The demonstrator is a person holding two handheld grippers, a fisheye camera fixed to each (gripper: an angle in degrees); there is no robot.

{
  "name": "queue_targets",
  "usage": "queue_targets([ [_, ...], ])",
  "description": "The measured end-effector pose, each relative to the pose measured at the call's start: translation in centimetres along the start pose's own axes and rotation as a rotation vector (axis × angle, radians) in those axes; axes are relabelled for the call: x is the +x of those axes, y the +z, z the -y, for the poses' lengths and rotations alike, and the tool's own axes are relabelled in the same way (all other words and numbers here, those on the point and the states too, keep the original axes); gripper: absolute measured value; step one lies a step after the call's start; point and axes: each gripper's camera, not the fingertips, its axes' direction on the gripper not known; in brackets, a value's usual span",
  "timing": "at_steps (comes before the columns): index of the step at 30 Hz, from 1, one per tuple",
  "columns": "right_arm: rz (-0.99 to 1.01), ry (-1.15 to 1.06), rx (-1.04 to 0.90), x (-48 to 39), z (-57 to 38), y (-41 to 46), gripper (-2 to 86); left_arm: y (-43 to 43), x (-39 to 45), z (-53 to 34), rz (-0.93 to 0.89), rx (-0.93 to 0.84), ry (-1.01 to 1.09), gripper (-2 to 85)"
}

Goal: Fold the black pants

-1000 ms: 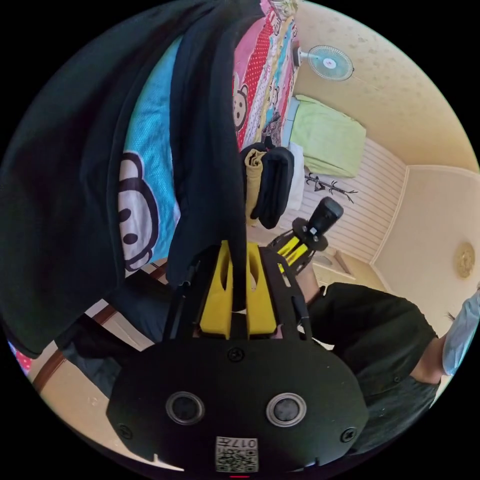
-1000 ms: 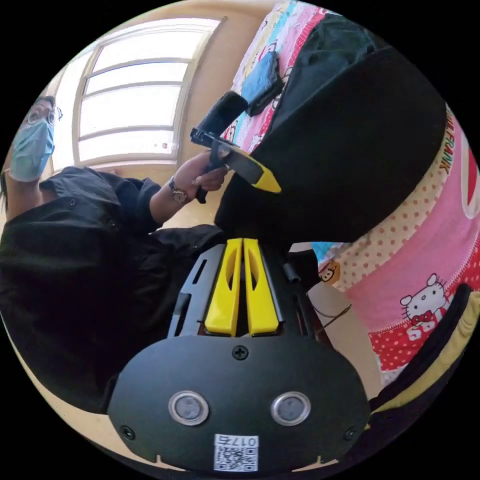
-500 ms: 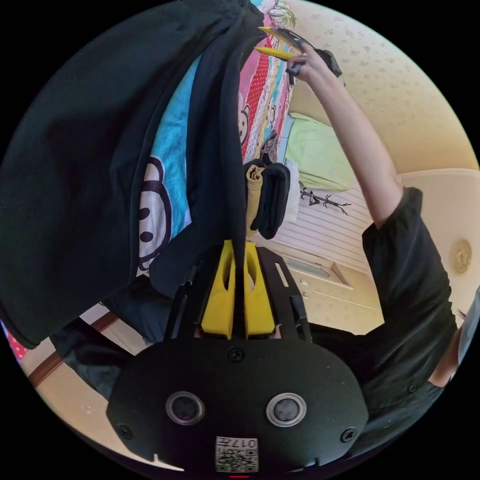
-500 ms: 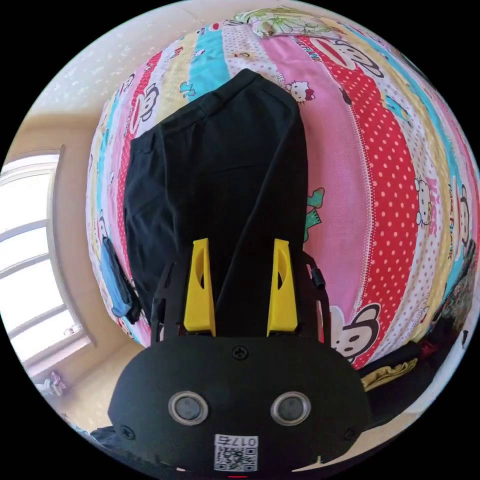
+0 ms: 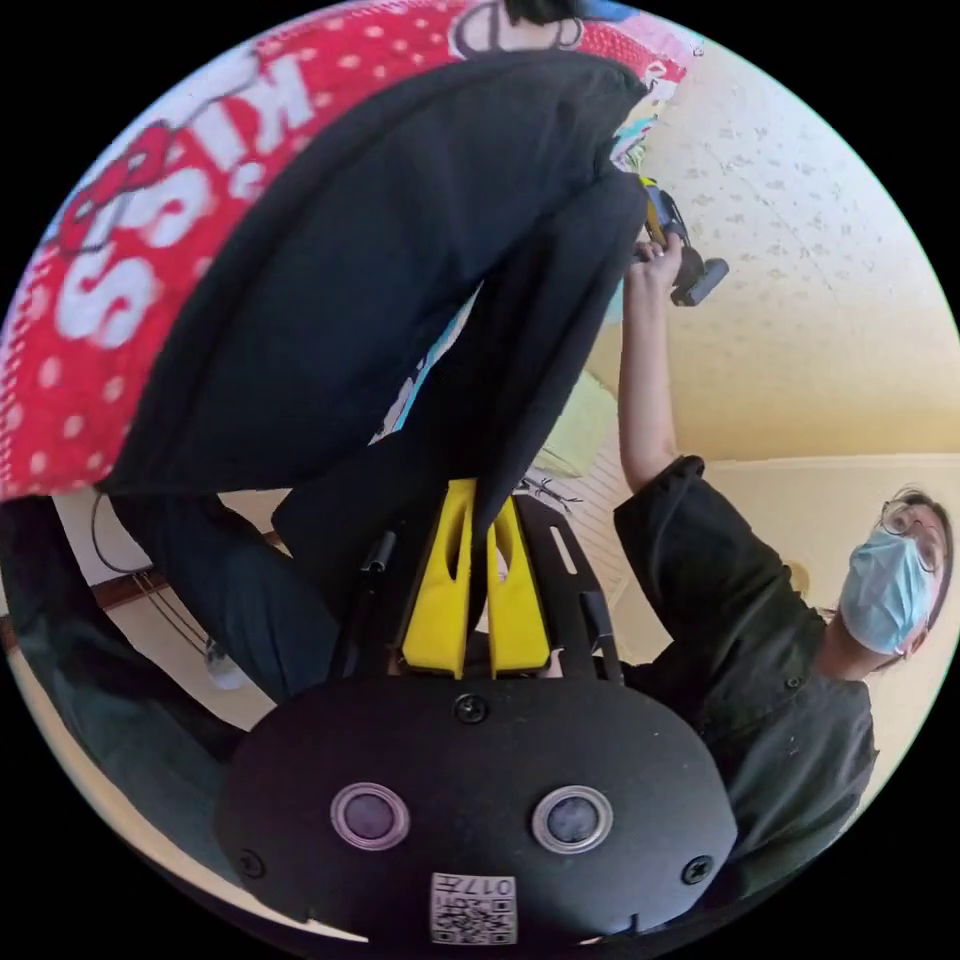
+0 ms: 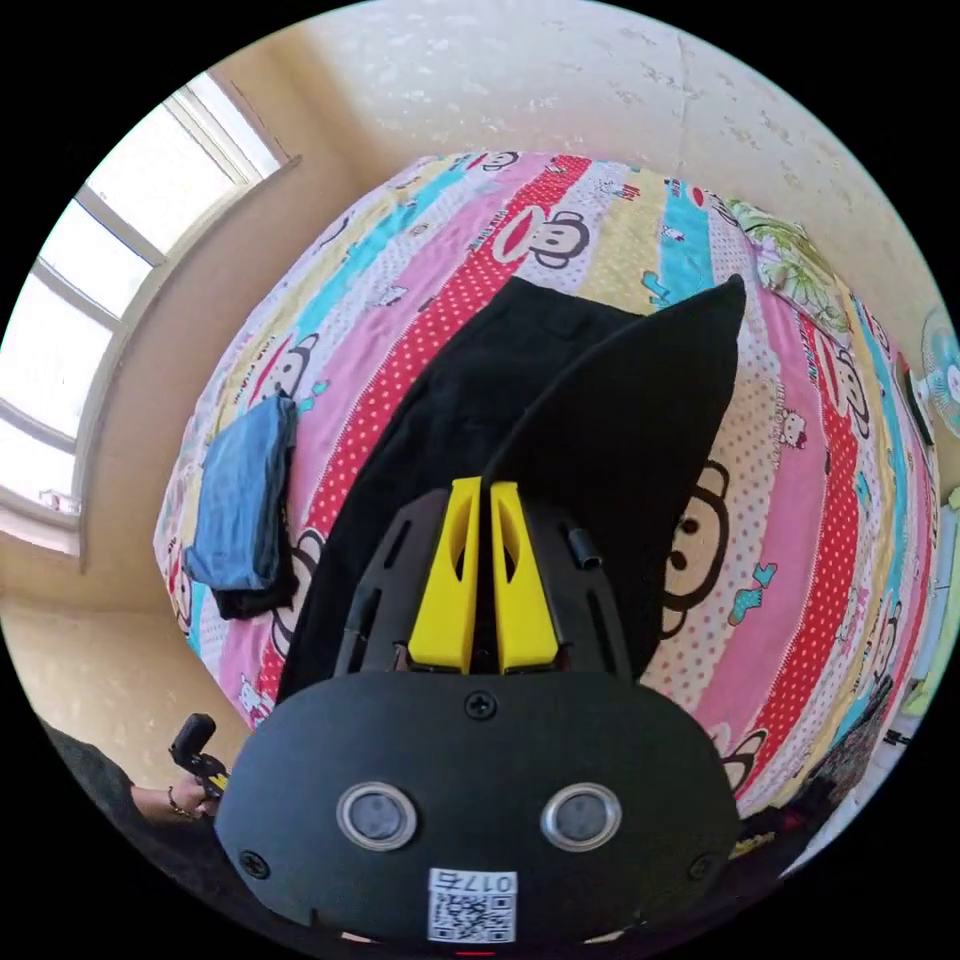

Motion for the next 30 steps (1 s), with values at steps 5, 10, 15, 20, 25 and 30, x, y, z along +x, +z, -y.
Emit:
queue_targets([
  [5, 0.142, -0.007, -0.106, -4.9, 1.2, 9.4, 2.8, -5.0, -1.9, -0.9, 0.080, 0.006, -0.066, -0.7],
  [10, 0.256, 0.045, -0.091, -4.4, -0.5, 10.7, 4.9, -7.6, -3.4, -0.6, 0.074, -0.099, -0.060, 0.8],
  [15, 0.306, 0.039, -0.017, -2.3, -5.8, 5.1, 6.9, -9.8, -0.9, -1.0, 0.253, -0.153, -0.029, 4.6],
  [20, 0.228, 0.193, -0.143, 0.8, -16.1, 1.9, 9.8, -13.2, 3.9, -0.8, 0.462, -0.141, 0.072, 4.7],
  [25, 0.230, 0.362, -0.284, 1.6, -25.2, 3.8, 10.9, -12.7, 10.3, 1.9, 0.444, -0.025, 0.310, 8.5],
  [30, 0.256, 0.387, -0.345, -1.3, -30.3, 6.3, 12.0, -8.2, 12.1, 5.8, 0.516, -0.020, 0.386, 13.6],
])
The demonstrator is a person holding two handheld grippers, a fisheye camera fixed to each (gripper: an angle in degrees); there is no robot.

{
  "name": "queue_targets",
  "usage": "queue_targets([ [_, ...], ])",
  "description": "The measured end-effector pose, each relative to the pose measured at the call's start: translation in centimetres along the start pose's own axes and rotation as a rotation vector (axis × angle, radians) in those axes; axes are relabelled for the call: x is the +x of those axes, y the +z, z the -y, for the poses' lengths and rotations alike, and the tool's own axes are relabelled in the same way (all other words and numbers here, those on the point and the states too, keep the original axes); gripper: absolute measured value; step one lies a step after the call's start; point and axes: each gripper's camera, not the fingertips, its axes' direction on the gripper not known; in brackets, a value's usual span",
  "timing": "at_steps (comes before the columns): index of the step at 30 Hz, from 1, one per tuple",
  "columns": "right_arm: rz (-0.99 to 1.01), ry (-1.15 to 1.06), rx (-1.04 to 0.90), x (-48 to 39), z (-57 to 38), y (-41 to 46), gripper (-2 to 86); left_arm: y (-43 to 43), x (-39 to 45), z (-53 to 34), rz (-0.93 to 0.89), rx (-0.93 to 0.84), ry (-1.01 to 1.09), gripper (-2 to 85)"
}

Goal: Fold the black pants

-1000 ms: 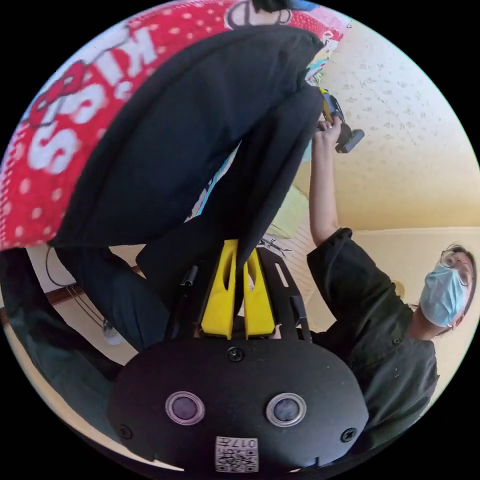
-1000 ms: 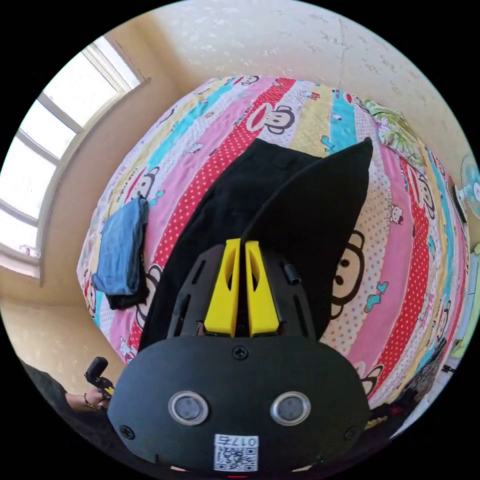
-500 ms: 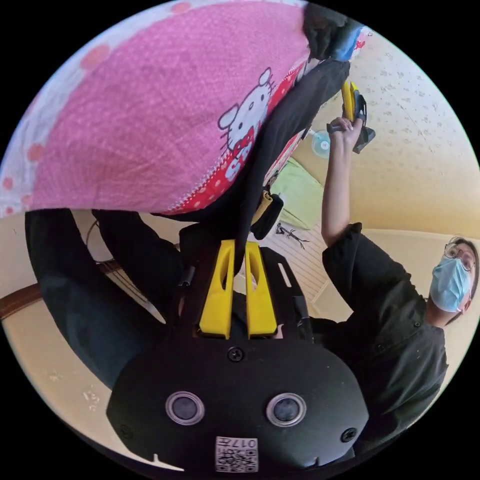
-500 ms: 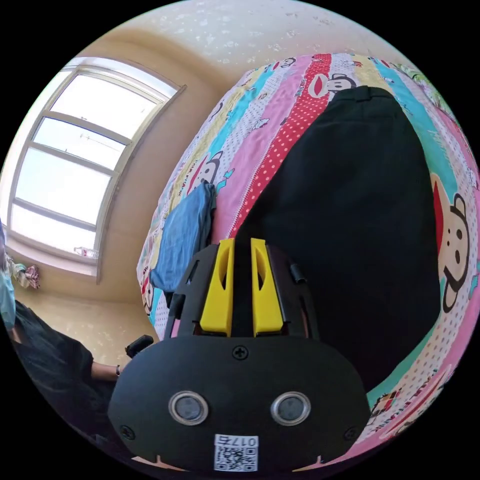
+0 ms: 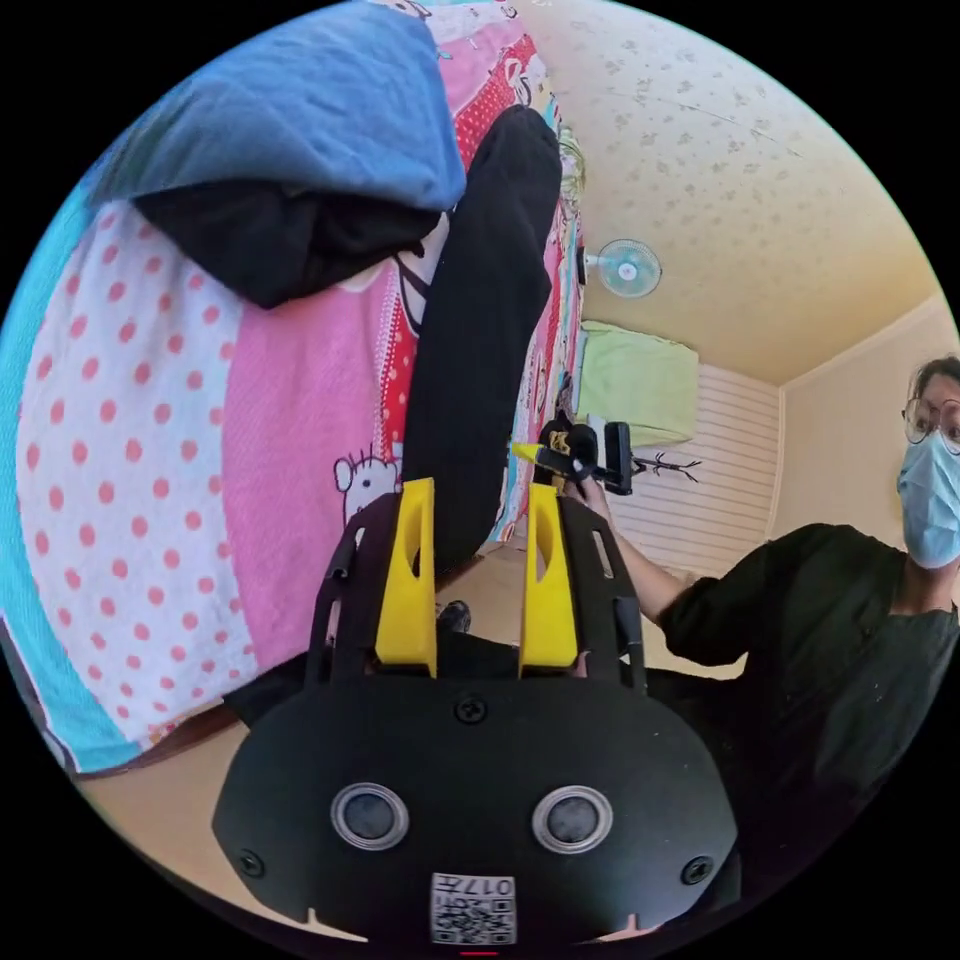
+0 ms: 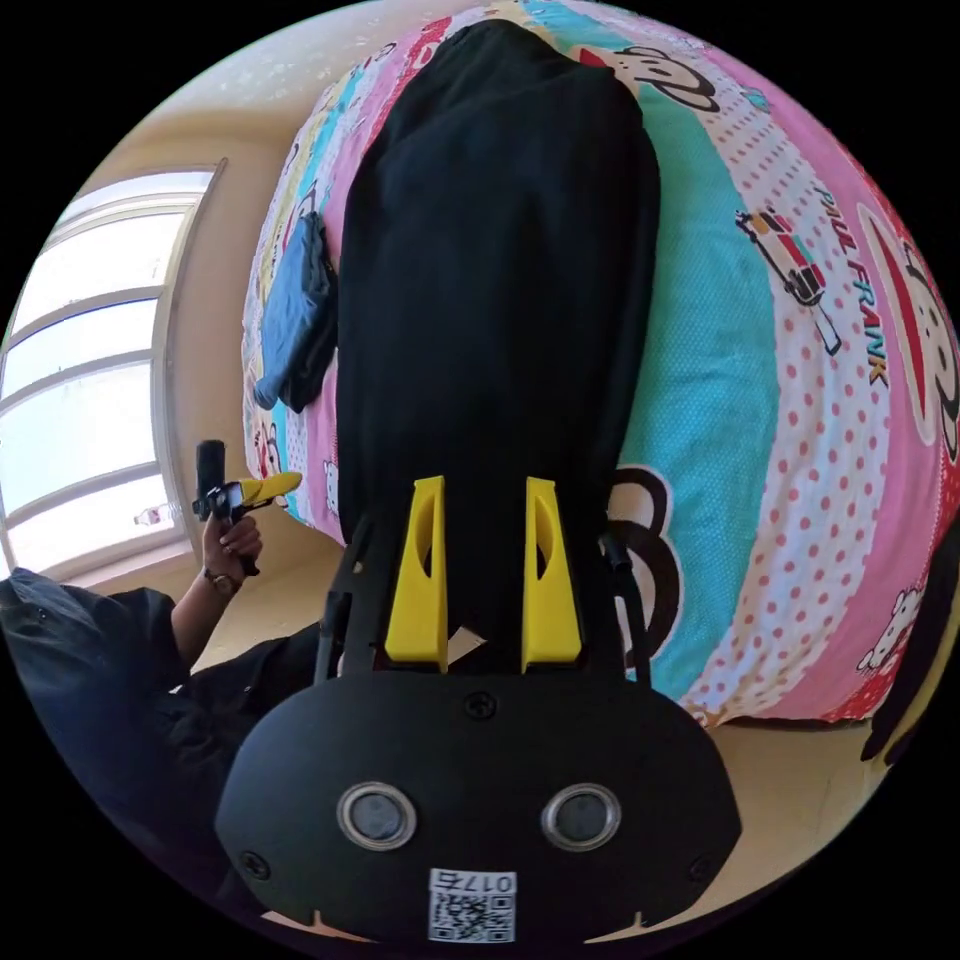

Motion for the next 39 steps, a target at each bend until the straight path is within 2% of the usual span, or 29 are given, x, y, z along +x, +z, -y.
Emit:
queue_targets([
  [3, 0.037, 0.023, 0.012, 0.7, -1.5, 1.4, 12.0, 2.8, -1.3, 0.6, -0.001, -0.005, -0.085, 15.9],
  [7, 0.034, 0.052, 0.061, 2.2, -2.8, 0.9, 11.5, 3.0, -1.7, -0.5, -0.025, 0.060, -0.130, 14.5],
  [10, 0.017, 0.046, 0.041, 3.6, -3.3, 1.2, 12.0, 1.9, -0.7, -1.1, 0.072, 0.117, -0.111, 12.7],
  [13, 0.034, -0.027, -0.032, 4.4, -3.1, 2.0, 12.3, 3.6, -0.9, -0.7, 0.122, 0.049, -0.112, 13.4],
  [15, 0.079, -0.035, -0.035, 5.1, -2.9, 2.2, 12.0, 5.5, -1.3, -0.8, 0.111, 0.007, -0.104, 13.4],
  [19, 0.316, 0.022, -0.091, 6.7, -2.8, 4.3, 10.0, 7.3, -2.1, -1.9, 0.080, 0.022, -0.173, 8.7],
  [22, 0.381, 0.107, -0.140, 8.7, -3.1, 5.3, 5.1, 7.6, -2.0, -2.7, 0.041, 0.017, -0.221, 5.3],
  [27, 0.521, 0.026, -0.134, 9.2, -3.5, 1.7, 3.2, 7.0, 1.1, -3.2, 0.045, 0.020, -0.182, 4.0],
  [32, 0.449, 0.030, -0.121, 10.3, -4.2, -1.4, 2.5, 8.3, 2.2, -2.5, 0.068, -0.032, -0.129, 3.3],
  [35, 0.350, 0.077, -0.148, 11.7, -4.1, 0.8, 2.3, 9.2, 0.1, -2.5, 0.036, -0.018, -0.143, 2.6],
  [39, 0.363, 0.163, -0.133, 13.2, -4.2, 3.9, 2.1, 9.3, -2.0, -2.9, 0.021, 0.018, -0.179, 1.4],
])
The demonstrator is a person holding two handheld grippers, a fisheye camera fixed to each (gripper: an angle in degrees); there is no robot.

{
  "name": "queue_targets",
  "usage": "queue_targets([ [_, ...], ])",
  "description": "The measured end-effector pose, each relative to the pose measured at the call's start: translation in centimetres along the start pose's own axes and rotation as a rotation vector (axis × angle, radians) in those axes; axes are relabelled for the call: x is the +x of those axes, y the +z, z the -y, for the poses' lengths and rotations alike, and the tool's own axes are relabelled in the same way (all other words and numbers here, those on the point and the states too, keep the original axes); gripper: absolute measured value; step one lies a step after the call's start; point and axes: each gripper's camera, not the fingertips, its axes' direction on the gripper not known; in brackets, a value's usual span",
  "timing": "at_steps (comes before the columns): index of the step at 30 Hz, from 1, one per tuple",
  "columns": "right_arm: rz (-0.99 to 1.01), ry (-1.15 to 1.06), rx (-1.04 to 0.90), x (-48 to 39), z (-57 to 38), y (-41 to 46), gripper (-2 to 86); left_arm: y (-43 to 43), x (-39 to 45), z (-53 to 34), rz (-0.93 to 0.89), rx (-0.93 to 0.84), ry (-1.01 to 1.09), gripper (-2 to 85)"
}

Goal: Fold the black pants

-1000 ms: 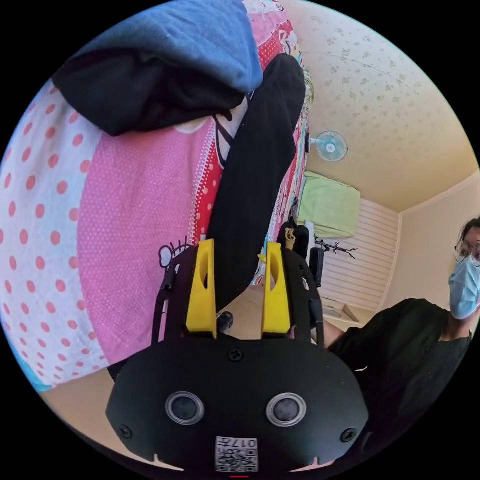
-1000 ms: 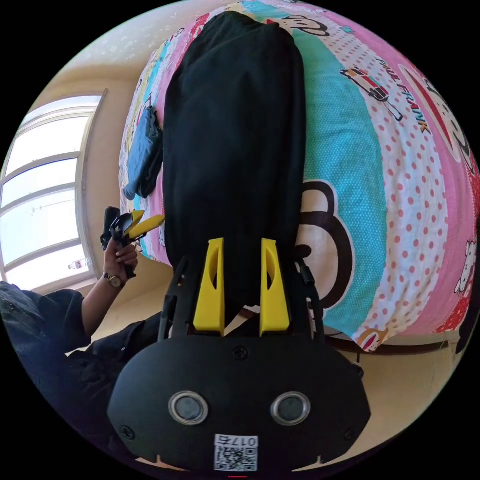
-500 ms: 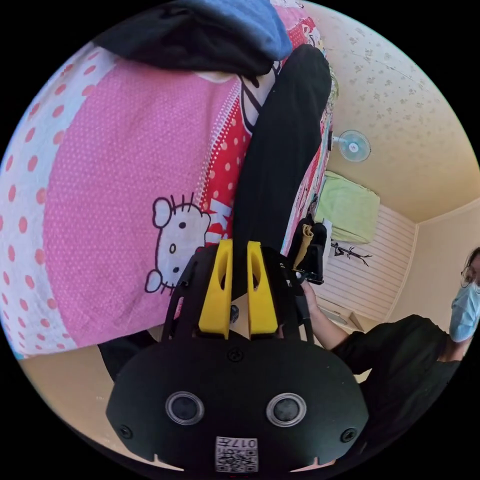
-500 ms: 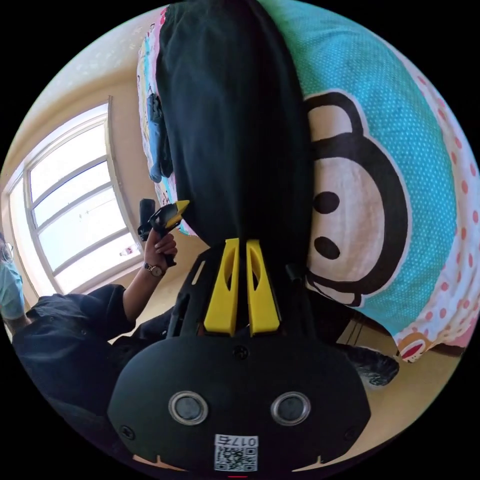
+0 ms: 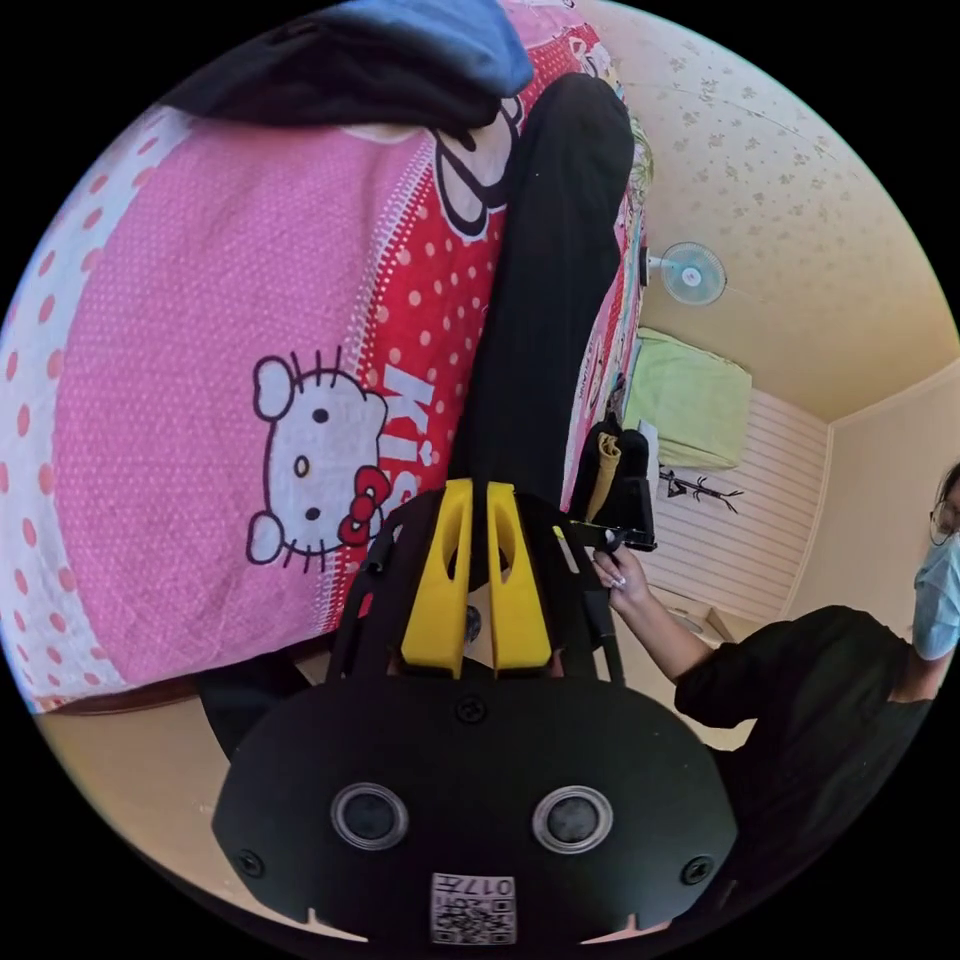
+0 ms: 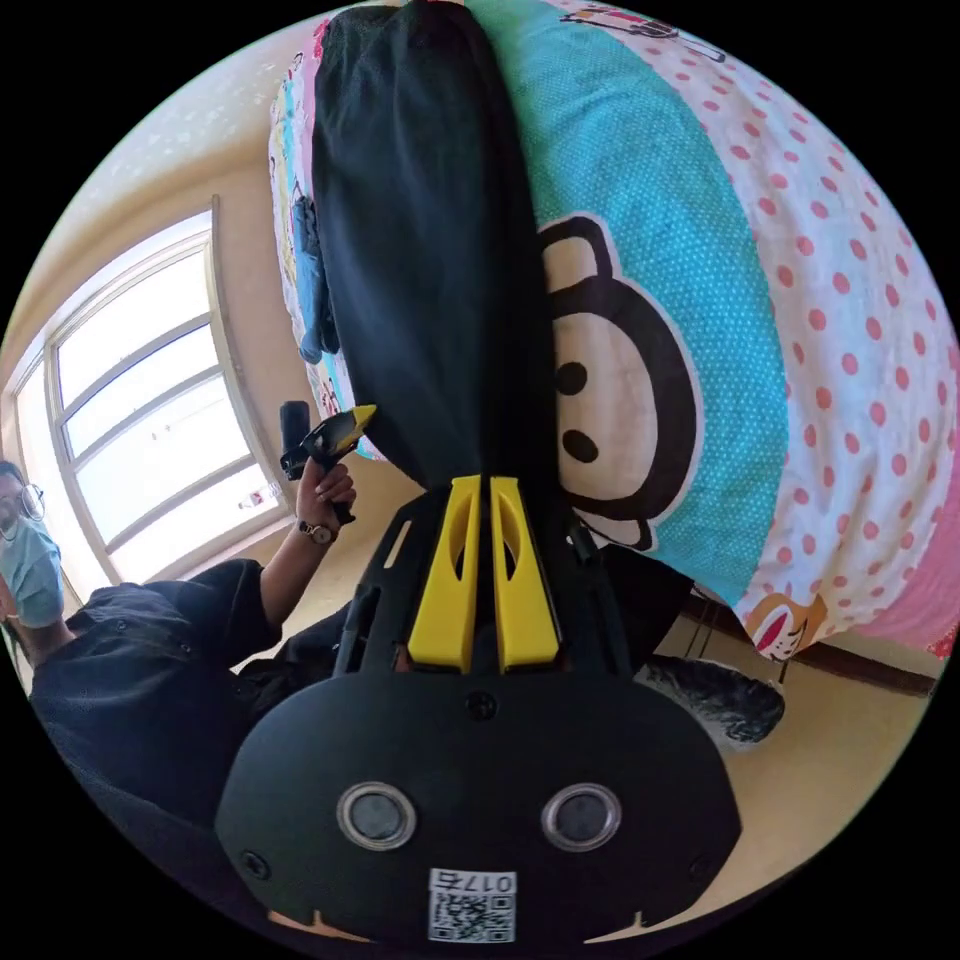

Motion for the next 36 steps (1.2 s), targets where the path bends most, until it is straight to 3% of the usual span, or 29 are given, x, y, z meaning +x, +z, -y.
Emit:
queue_targets([
  [6, 0.166, -0.013, 0.006, -1.1, -1.1, -0.8, 1.9, -1.9, 2.1, -0.7, 0.016, -0.024, 0.022, 0.2],
  [9, 0.336, 0.027, 0.021, -3.5, -2.6, -2.9, 1.8, -3.5, 4.6, -0.6, -0.139, -0.057, 0.041, 0.0],
  [11, 0.448, 0.023, 0.067, -5.3, -3.8, -4.5, 1.7, -4.3, 6.6, -0.5, -0.137, -0.062, 0.080, -0.1],
  [13, 0.285, 0.052, 0.103, -5.8, -4.5, -5.1, 1.6, -3.8, 7.7, 0.1, 0.082, -0.091, 0.104, -0.1],
  [17, -0.076, 0.116, 0.117, -3.1, -3.6, -2.5, 1.3, 1.7, 3.5, 1.6, 0.114, -0.207, 0.060, 0.0],
  [19, -0.037, 0.172, 0.117, -1.3, -2.9, -1.4, 1.2, 3.4, 0.4, 1.7, 0.042, -0.188, -0.022, -0.1],
  [22, 0.172, 0.241, 0.058, 0.3, -2.2, 0.2, 1.2, 2.9, -0.7, 1.3, 0.031, -0.141, -0.057, 0.0],
  [30, -0.111, 0.164, 0.045, -1.1, -2.5, -0.1, 1.6, 3.5, 0.4, 1.2, 0.133, -0.175, 0.007, 0.3],
  [36, -0.006, -0.009, 0.036, -1.0, -2.3, -2.8, 3.9, -0.7, 0.6, 5.2, -0.021, -0.112, 0.100, 4.6],
])
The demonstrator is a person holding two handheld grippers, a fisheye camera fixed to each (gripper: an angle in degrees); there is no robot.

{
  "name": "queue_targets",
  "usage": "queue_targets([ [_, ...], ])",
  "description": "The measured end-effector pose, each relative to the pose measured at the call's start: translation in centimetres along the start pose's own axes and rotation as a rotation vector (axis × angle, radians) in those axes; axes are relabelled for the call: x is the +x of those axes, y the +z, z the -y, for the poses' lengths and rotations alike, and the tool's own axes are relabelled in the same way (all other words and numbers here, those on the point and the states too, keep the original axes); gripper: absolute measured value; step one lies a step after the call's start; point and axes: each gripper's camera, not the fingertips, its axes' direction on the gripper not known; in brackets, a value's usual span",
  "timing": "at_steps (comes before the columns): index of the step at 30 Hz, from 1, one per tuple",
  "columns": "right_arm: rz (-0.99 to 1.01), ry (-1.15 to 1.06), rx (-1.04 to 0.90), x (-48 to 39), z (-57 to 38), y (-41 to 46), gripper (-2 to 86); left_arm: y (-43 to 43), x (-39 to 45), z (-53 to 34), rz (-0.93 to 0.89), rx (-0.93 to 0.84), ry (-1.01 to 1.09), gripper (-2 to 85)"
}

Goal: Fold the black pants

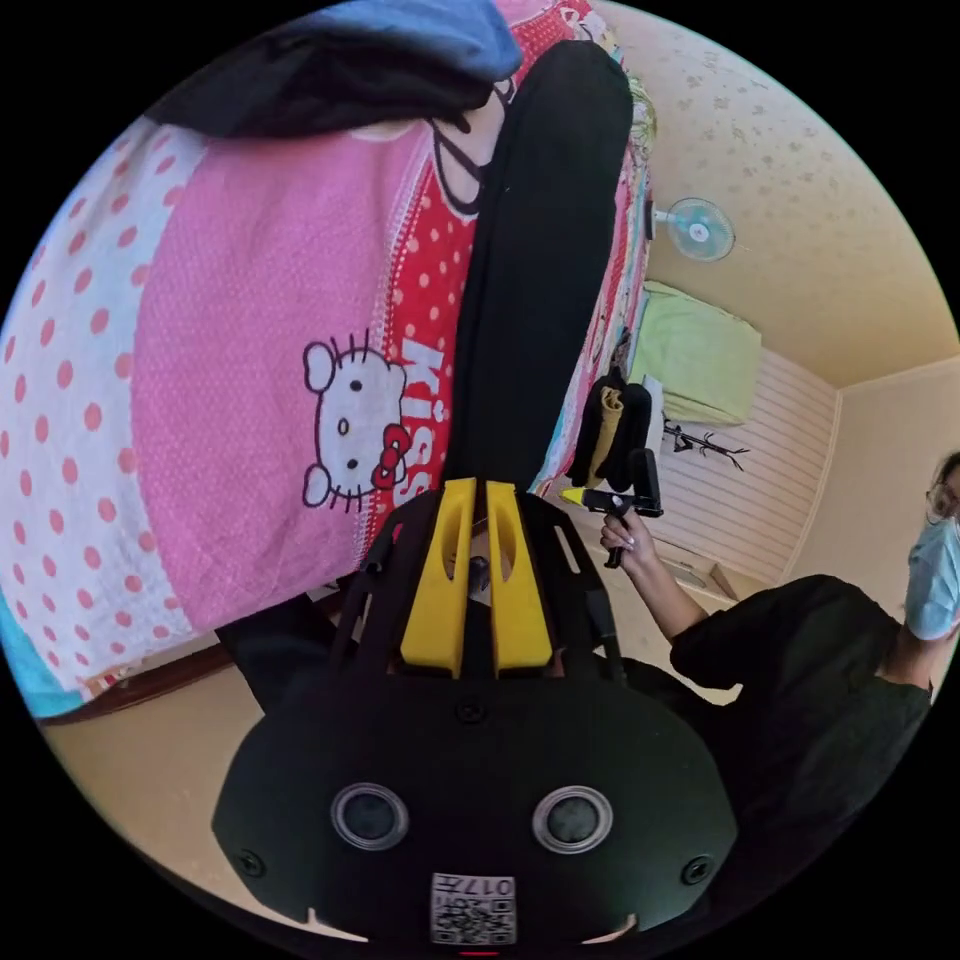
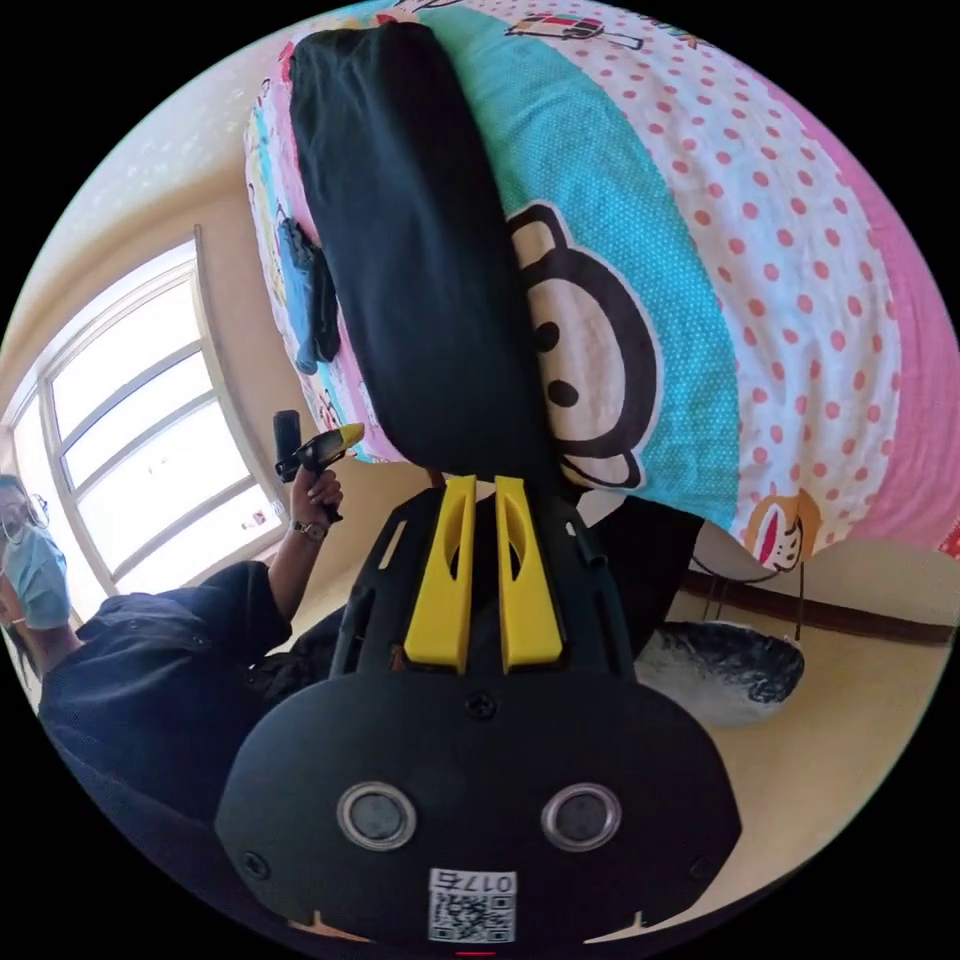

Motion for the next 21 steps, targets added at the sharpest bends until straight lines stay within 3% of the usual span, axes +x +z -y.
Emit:
queue_targets([
  [4, -0.080, -0.132, 0.093, -1.0, 2.6, -3.5, 6.9, -2.1, 1.2, 4.7, -0.037, 0.051, 0.147, 6.0],
  [8, -0.045, -0.170, 0.090, -0.4, 8.1, -5.0, 15.6, -1.8, 1.7, 10.4, -0.016, 0.061, 0.189, 10.5],
  [10, -0.024, -0.195, 0.101, 0.3, 10.0, -5.2, 16.6, -0.7, 1.9, 13.8, 0.026, 0.051, 0.186, 14.8],
  [13, -0.022, -0.222, 0.069, 1.8, 11.5, -4.7, 15.3, 1.9, 1.8, 16.0, 0.073, 0.001, 0.183, 14.6],
  [18, 0.217, -0.229, 0.117, 4.7, 8.5, -5.0, 14.3, 7.5, 0.6, 14.4, 0.093, -0.133, 0.190, 11.6],
  [21, 0.234, -0.243, 0.096, 5.5, 5.7, -4.1, 14.3, 8.5, 0.8, 11.5, 0.158, -0.086, 0.222, 8.9],
])
